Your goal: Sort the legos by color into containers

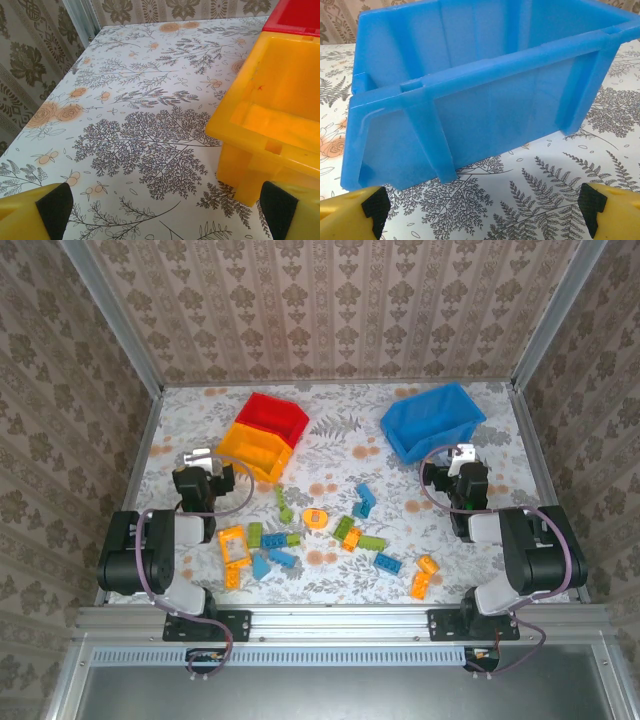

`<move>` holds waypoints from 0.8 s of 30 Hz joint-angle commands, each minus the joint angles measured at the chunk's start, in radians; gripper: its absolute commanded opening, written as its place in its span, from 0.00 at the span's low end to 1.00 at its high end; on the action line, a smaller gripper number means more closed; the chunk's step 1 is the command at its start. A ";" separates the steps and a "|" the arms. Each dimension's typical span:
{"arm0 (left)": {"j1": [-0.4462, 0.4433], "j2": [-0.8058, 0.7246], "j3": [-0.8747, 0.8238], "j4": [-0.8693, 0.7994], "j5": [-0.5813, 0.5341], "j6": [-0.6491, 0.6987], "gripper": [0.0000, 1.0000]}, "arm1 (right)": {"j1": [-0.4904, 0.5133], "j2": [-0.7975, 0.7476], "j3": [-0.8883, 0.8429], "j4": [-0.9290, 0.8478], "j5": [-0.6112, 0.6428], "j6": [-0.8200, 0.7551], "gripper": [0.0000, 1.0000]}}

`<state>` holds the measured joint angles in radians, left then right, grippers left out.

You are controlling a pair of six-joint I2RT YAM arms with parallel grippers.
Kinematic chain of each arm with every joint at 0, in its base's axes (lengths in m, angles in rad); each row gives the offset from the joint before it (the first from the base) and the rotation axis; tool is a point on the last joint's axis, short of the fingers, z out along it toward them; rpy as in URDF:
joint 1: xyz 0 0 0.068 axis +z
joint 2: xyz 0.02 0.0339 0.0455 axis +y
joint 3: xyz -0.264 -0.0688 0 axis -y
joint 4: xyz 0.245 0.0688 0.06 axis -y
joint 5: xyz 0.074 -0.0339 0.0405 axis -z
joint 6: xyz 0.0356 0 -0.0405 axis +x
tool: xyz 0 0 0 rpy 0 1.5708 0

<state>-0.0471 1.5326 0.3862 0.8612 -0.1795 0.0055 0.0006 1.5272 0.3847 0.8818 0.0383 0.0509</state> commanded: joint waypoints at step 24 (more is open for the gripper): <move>-0.125 -0.377 0.022 -0.326 -0.326 -0.042 1.00 | 0.030 -0.483 0.005 -0.379 0.311 0.092 1.00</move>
<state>-0.1337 1.3155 0.3740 0.7086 -0.3450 0.0032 0.0181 1.2545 0.3477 0.7082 0.1719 0.0834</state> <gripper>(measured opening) 0.999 0.995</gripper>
